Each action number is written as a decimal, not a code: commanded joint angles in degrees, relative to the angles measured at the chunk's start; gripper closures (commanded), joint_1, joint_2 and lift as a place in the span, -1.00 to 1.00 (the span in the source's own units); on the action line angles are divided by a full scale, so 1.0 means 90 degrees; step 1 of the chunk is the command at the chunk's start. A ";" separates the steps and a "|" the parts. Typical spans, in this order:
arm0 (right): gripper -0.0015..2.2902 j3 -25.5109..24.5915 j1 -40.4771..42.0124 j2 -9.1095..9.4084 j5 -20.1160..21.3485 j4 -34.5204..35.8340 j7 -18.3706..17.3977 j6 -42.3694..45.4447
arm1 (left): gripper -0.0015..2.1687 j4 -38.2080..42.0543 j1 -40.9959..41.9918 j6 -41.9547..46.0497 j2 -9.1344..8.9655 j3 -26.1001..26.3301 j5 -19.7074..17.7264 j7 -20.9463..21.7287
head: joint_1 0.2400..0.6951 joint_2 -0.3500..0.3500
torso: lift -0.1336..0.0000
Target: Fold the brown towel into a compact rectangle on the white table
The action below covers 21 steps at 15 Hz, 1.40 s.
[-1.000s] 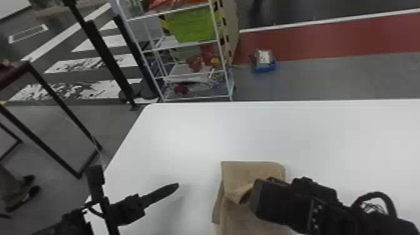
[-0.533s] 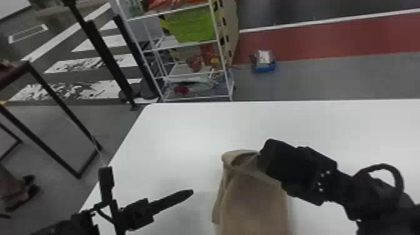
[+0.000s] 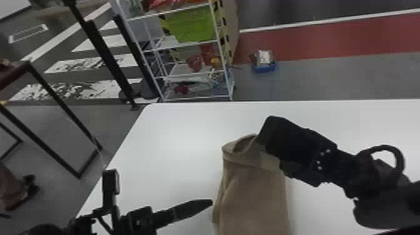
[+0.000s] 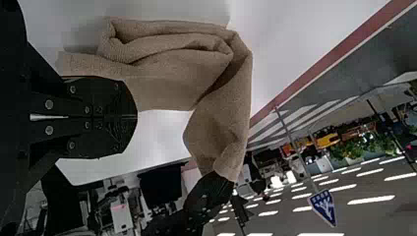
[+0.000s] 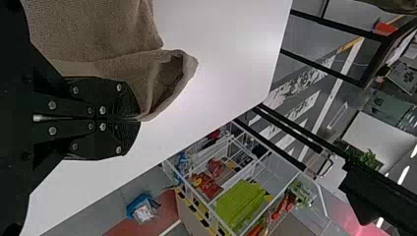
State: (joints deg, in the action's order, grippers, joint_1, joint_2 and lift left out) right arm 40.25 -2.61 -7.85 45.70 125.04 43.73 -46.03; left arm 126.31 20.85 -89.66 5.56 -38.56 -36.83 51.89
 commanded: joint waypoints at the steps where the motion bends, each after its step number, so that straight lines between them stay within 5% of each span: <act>1: 0.46 -0.0019 0.0036 -0.0007 0.0000 0.0004 0.0043 -0.0057 | 0.76 -0.0099 -0.0198 -0.0041 -0.0013 0.0476 0.0274 -0.0111 | 1.00 1.00 | -0.85; 4: 0.46 -0.0029 0.0182 -0.0056 0.0010 0.0170 0.0150 -0.0096 | 0.76 -0.0548 -0.0501 0.0201 -0.0062 0.1003 0.0987 -0.0170 | 1.00 1.00 | -0.85; 13: 0.46 0.0108 0.0319 -0.0115 0.0108 0.0814 0.0658 -0.0487 | 0.76 -0.1232 -0.0725 0.0806 -0.0081 0.1110 0.1377 -0.0258 | 1.00 1.00 | -0.85; 21: 0.46 0.0294 0.0661 -0.0642 0.0166 0.1625 0.1352 -0.0760 | 0.76 -0.1388 -0.0725 0.1275 -0.0130 0.1364 0.1768 -0.0511 | 1.00 1.00 | -0.85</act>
State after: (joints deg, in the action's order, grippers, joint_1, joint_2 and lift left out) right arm 42.00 3.20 -13.14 46.90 139.84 55.77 -52.53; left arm 114.28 14.32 -79.05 4.40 -26.62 -21.20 47.31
